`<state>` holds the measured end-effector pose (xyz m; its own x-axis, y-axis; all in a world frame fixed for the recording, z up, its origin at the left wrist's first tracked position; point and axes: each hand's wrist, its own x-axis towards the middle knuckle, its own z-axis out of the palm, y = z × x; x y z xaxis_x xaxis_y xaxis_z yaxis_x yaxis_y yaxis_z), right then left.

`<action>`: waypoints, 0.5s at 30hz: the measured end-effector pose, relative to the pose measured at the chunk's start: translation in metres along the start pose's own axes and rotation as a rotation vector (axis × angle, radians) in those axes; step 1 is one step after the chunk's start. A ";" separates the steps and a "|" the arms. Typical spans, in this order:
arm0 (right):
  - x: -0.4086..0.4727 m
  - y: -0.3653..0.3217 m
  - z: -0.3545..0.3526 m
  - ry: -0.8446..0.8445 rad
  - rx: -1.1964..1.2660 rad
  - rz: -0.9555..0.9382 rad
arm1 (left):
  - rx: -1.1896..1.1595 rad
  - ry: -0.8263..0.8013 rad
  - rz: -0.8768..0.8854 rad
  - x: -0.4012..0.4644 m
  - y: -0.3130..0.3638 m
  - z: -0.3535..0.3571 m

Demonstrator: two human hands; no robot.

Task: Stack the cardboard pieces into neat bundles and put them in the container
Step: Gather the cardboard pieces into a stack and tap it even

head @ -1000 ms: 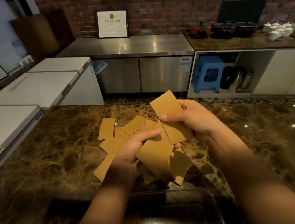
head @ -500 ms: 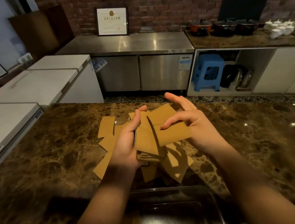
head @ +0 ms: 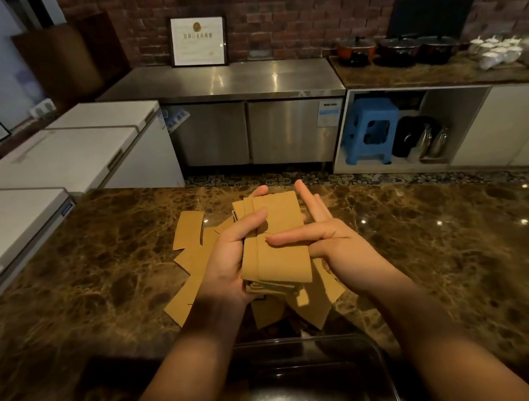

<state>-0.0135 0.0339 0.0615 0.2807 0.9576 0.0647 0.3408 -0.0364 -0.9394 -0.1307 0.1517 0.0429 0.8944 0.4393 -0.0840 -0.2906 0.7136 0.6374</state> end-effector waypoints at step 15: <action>-0.032 0.015 0.013 0.108 0.918 0.472 | 0.181 0.285 0.401 0.026 -0.017 0.015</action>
<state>-0.0296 0.0063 0.0408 0.3025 0.8699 -0.3895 -0.6271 -0.1261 -0.7687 -0.0972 0.1425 0.0412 0.5896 0.8076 0.0053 -0.5055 0.3640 0.7823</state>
